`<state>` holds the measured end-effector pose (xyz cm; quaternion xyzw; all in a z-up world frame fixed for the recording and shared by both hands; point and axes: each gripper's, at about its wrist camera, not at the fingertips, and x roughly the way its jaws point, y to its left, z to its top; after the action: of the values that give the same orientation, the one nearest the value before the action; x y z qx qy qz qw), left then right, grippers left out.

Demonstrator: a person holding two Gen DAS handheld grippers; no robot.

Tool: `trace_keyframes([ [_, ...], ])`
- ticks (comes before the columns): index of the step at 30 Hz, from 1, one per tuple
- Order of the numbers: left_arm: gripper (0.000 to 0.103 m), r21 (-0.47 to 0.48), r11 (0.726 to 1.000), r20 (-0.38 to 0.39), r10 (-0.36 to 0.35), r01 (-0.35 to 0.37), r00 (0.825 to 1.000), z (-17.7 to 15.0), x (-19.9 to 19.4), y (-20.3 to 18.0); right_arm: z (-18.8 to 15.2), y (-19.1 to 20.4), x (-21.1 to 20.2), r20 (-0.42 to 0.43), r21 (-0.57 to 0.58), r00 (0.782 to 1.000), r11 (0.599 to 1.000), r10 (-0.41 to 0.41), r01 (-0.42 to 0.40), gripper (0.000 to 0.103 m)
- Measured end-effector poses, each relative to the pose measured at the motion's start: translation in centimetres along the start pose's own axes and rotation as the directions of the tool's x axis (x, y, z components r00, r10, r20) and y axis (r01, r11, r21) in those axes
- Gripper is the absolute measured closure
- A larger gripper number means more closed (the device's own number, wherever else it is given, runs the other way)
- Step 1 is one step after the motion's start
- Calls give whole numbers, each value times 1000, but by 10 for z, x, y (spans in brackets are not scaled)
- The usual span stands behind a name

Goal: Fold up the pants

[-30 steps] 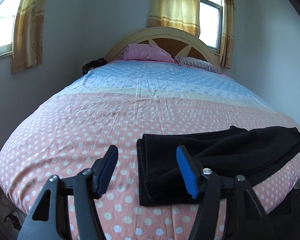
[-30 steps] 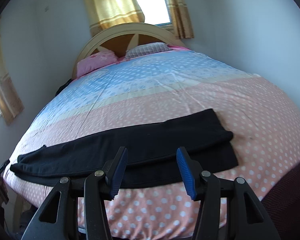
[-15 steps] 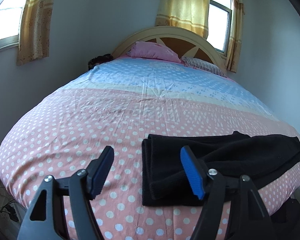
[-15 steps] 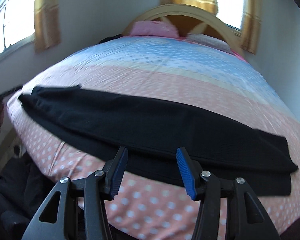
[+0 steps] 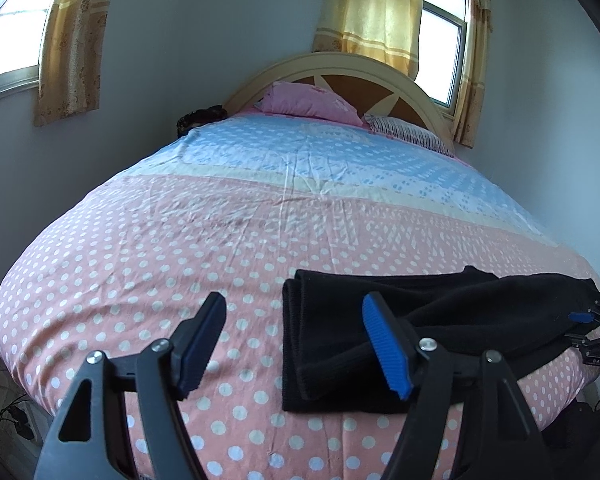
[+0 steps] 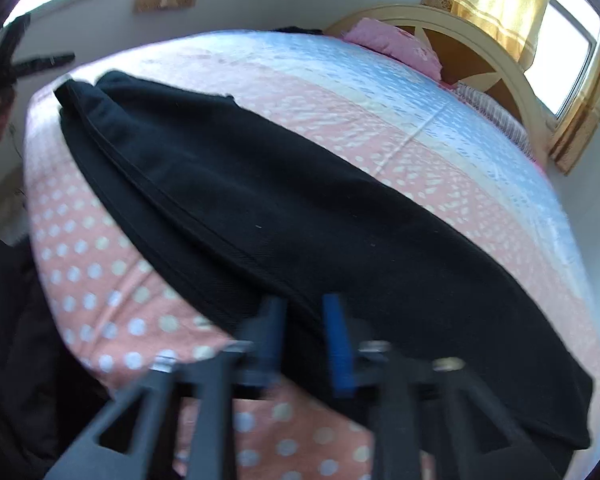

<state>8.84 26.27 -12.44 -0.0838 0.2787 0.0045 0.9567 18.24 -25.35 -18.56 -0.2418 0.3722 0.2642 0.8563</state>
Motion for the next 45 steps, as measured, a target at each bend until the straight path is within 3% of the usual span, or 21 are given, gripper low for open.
trace_keyframes([
  [4, 27, 7, 1000, 7, -7, 7, 1000, 1, -3, -4, -4, 3, -22, 23, 15, 1000, 1000, -9, 9, 101],
  [13, 25, 16, 1000, -42, -26, 27, 999, -11, 13, -13, -19, 4, -12, -9, 33, 1000, 999, -5, 5, 100],
  [19, 25, 39, 998, -44, -42, 44, 998, -11, 12, -22, -21, 5, -13, -1, 27, 1000, 999, -30, 30, 93],
  [20, 25, 40, 998, -45, -41, 43, 998, -11, 13, -22, -21, 5, -15, 2, 30, 1000, 999, -21, 21, 88],
  [23, 25, 36, 999, -46, -38, 40, 998, -11, 13, -21, -28, 5, -24, 12, 55, 1000, 998, 9, -10, 58],
  [24, 25, 32, 999, -47, -38, 40, 998, -12, 13, -20, -30, 4, -27, 20, 64, 1000, 998, 20, -21, 57],
  [36, 25, 21, 999, -76, -39, 41, 996, -13, 27, -14, -38, 4, -46, 88, 88, 995, 995, 46, -54, 57],
  [41, 26, -39, 997, -91, -71, 67, 993, -3, 40, -4, -36, 0, -50, 115, 107, 993, 993, 42, -55, 57],
  [44, 29, -52, 995, -109, -89, 83, 990, 4, 49, -1, -38, -3, -50, 122, 121, 992, 991, 43, -57, 57],
  [45, 34, -52, 995, -116, -94, 88, 989, 5, 52, -1, -38, -4, -50, 124, 126, 991, 990, 43, -59, 57],
])
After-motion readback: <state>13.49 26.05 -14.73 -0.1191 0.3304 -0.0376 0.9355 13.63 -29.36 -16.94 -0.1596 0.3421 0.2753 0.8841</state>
